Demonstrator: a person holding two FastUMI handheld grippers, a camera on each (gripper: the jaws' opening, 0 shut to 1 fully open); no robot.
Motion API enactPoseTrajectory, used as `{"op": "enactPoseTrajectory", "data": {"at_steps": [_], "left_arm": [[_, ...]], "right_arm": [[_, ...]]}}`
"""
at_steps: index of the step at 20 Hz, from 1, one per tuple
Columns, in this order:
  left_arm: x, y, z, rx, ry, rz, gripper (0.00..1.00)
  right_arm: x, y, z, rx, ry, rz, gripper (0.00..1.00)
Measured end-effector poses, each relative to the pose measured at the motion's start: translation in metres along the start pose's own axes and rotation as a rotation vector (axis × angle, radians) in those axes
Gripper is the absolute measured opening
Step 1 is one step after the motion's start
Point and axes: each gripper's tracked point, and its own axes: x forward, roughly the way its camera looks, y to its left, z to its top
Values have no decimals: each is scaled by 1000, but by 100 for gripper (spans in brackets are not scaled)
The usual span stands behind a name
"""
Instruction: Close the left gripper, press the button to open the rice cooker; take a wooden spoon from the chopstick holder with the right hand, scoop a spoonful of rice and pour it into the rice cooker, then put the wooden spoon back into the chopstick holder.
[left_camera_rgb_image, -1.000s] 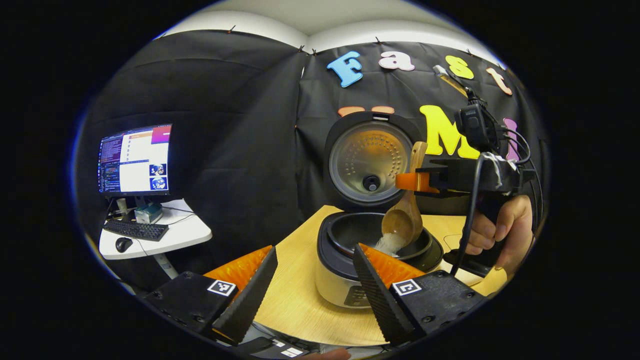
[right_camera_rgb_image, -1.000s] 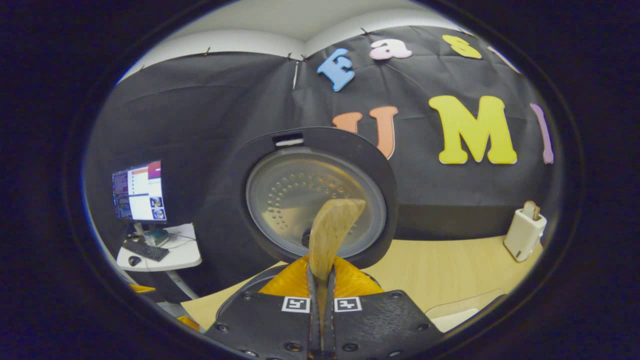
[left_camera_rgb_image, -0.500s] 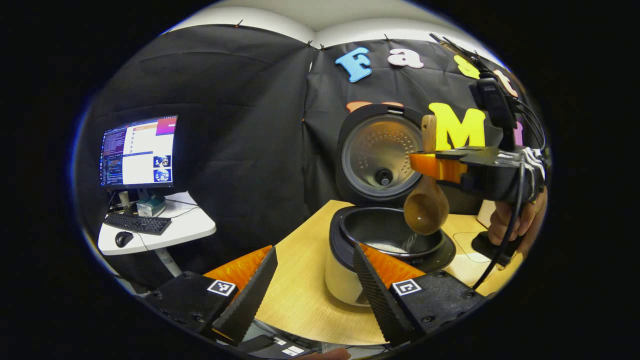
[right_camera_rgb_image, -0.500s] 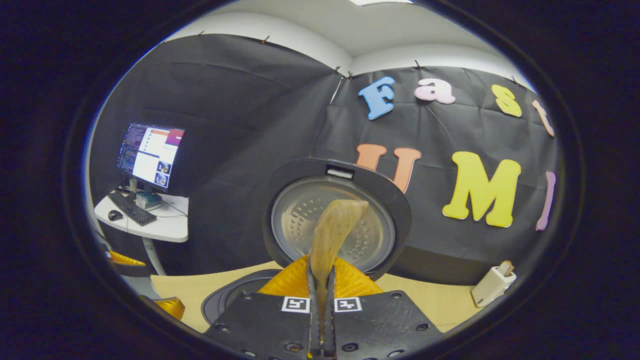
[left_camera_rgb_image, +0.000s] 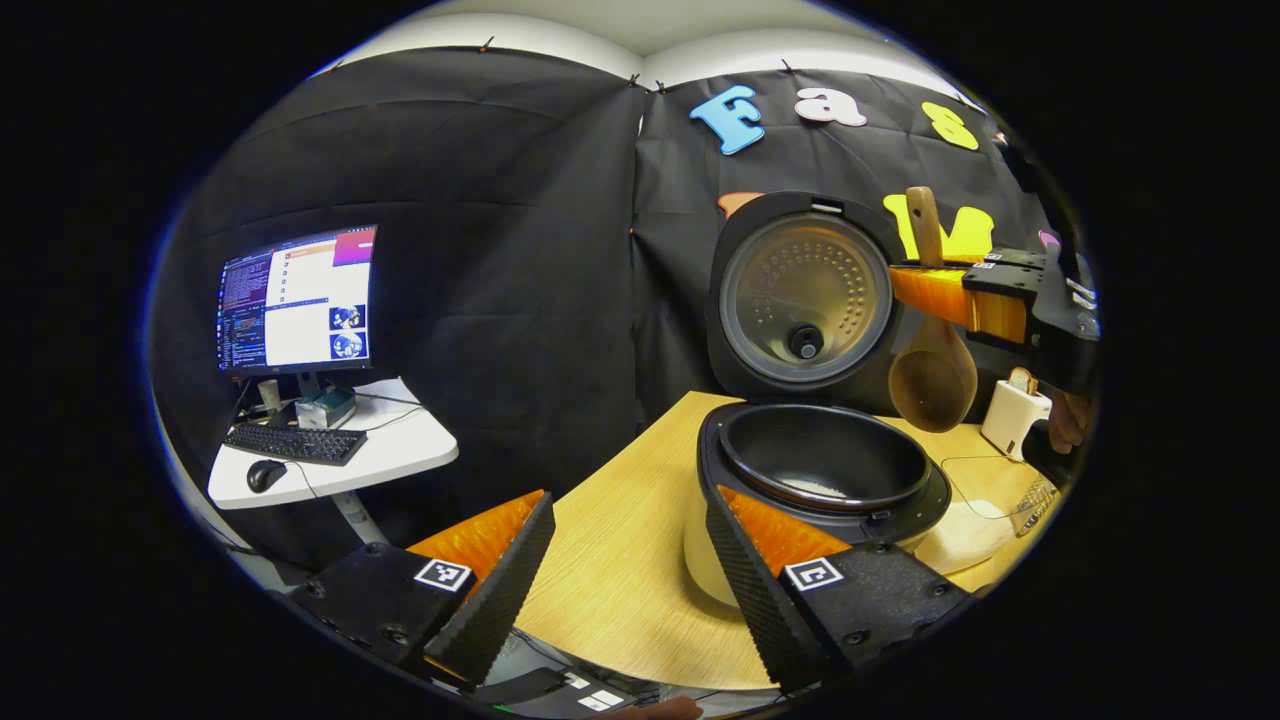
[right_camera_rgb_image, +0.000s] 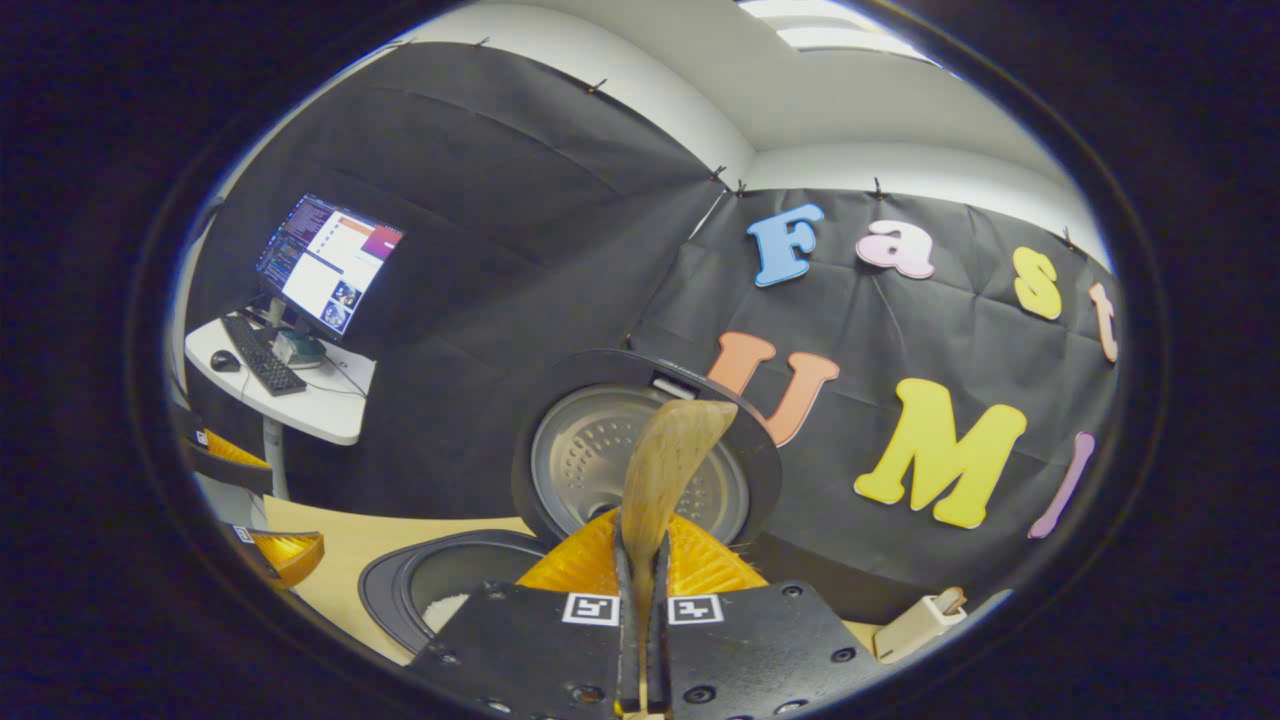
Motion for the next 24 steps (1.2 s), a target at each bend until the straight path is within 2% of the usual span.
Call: {"op": "enactPoseTrajectory", "data": {"at_steps": [6,10,13,19,20,21,24], "left_arm": [[-13,-20,16,18,-51,-22,98],[-26,-48,35,-7,-109,-74,97],[-38,-75,49,-46,-157,-137,97],[-51,-104,59,-52,-195,-195,98],[-51,-106,59,-52,-197,-203,100],[-52,-108,60,-49,-198,-205,97],[-55,-116,60,-30,-207,-207,98]], "right_arm": [[-3,-7,-2,26,-4,-67,4],[-16,-26,-13,52,22,-128,4],[-38,-79,-36,72,40,-186,4],[-85,-165,-74,90,71,-324,4],[-92,-179,-82,92,80,-347,4],[-99,-193,-91,95,87,-372,4],[-122,-228,-122,103,124,-445,4]]}}
